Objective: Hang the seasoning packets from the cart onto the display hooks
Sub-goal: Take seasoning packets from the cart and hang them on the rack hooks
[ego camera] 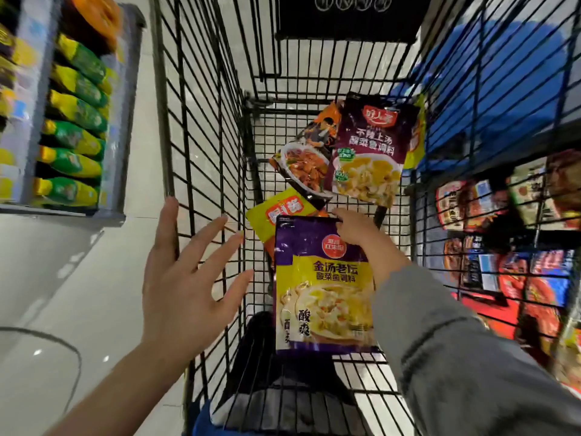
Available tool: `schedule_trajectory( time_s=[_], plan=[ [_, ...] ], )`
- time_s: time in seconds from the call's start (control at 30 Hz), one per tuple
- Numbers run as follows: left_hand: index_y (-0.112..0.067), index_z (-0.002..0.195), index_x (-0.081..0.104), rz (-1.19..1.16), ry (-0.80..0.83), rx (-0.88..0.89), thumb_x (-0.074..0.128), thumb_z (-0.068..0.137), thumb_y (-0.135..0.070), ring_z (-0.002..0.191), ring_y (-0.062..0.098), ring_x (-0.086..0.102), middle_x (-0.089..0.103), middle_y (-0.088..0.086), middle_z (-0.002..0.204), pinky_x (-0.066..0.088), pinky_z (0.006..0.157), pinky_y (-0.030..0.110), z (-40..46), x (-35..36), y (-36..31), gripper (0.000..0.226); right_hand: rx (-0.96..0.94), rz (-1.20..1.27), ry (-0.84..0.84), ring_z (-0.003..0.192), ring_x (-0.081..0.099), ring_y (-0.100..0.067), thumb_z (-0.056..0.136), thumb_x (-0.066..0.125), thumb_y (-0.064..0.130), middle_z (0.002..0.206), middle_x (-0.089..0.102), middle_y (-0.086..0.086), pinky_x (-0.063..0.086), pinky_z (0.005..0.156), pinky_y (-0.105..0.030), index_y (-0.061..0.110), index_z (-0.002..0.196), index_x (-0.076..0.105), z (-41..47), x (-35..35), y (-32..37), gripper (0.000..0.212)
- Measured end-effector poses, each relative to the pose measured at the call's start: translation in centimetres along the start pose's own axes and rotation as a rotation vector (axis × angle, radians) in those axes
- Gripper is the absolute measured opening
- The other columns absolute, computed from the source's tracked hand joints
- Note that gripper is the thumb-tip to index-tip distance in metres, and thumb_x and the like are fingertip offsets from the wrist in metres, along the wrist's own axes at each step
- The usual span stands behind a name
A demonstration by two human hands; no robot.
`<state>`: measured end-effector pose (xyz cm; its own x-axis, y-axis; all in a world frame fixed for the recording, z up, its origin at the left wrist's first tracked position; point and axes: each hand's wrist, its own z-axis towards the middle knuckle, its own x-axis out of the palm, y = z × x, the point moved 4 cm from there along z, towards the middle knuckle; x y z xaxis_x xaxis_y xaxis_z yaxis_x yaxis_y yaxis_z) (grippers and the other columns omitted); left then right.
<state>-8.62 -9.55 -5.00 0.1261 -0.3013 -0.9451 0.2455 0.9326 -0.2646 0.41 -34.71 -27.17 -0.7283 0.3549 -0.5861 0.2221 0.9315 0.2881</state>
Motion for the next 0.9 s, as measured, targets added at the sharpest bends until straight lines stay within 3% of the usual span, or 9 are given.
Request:
schedule_trajectory(
  time_s=[0.1, 0.17, 0.37, 0.6, 0.77, 0.9],
  plan=[
    [-0.015, 0.118, 0.067, 0.028, 0.028, -0.001, 0.063, 0.085, -0.042, 0.143, 0.041, 0.019, 0.057, 0.006, 0.132, 0.030, 0.109, 0.058, 0.0, 0.0, 0.1, 0.043, -0.035, -0.101, 0.092, 0.116, 0.052, -0.031, 0.091, 0.050, 0.014, 0.131, 0.051, -0.013, 0.045, 0.094, -0.036, 0.014, 0.129, 0.053, 0.5, 0.6, 0.2, 0.038],
    [-0.015, 0.118, 0.068, 0.038, 0.037, -0.011, 0.063, 0.084, -0.041, 0.142, 0.042, 0.019, 0.057, 0.006, 0.132, 0.033, 0.102, 0.064, 0.0, 0.0, 0.1, 0.043, -0.050, -0.164, 0.096, 0.119, 0.050, -0.031, 0.088, 0.052, 0.012, 0.133, 0.048, -0.012, 0.044, 0.095, -0.037, 0.015, 0.132, 0.050, 0.4, 0.8, 0.0, 0.044],
    [-0.015, 0.115, 0.069, 0.037, 0.028, -0.014, 0.064, 0.082, -0.041, 0.142, 0.042, 0.020, 0.058, 0.005, 0.131, 0.034, 0.100, 0.064, 0.2, 0.1, 0.1, 0.042, -0.036, -0.267, 0.109, 0.121, 0.049, -0.029, 0.091, 0.048, 0.015, 0.134, 0.053, -0.009, 0.044, 0.095, -0.037, 0.024, 0.138, 0.043, 0.1, 0.8, -0.9, 0.049],
    [-0.014, 0.113, 0.071, 0.045, 0.012, 0.008, 0.072, 0.077, -0.037, 0.143, 0.041, 0.018, 0.061, 0.006, 0.127, 0.033, 0.101, 0.065, 0.2, 0.1, 0.2, 0.043, -0.129, -0.256, 0.055, 0.110, 0.055, -0.022, 0.086, 0.061, 0.026, 0.119, 0.062, -0.001, 0.042, 0.088, -0.034, 0.027, 0.117, 0.063, -2.2, -0.9, 0.9, 0.032],
    [-0.016, 0.113, 0.071, 0.040, -0.010, 0.018, 0.071, 0.077, -0.040, 0.141, 0.042, 0.021, 0.061, 0.005, 0.127, 0.033, 0.100, 0.065, 0.0, 0.3, 0.4, 0.043, -0.233, -0.241, -0.073, 0.102, 0.057, -0.024, 0.088, 0.061, 0.034, 0.106, 0.064, -0.003, 0.044, 0.081, -0.034, 0.022, 0.109, 0.066, -9.4, -3.5, 3.3, 0.025],
    [-0.019, 0.121, 0.066, 0.067, -0.006, 0.035, 0.067, 0.078, -0.045, 0.141, 0.041, 0.022, 0.055, 0.010, 0.135, 0.024, 0.106, 0.066, 0.0, 0.2, 0.5, 0.050, -0.318, -0.306, -0.105, 0.101, 0.058, -0.019, 0.092, 0.054, 0.038, 0.108, 0.066, 0.002, 0.042, 0.082, -0.033, 0.025, 0.111, 0.064, -17.4, -3.7, 5.1, 0.026]
  ],
)
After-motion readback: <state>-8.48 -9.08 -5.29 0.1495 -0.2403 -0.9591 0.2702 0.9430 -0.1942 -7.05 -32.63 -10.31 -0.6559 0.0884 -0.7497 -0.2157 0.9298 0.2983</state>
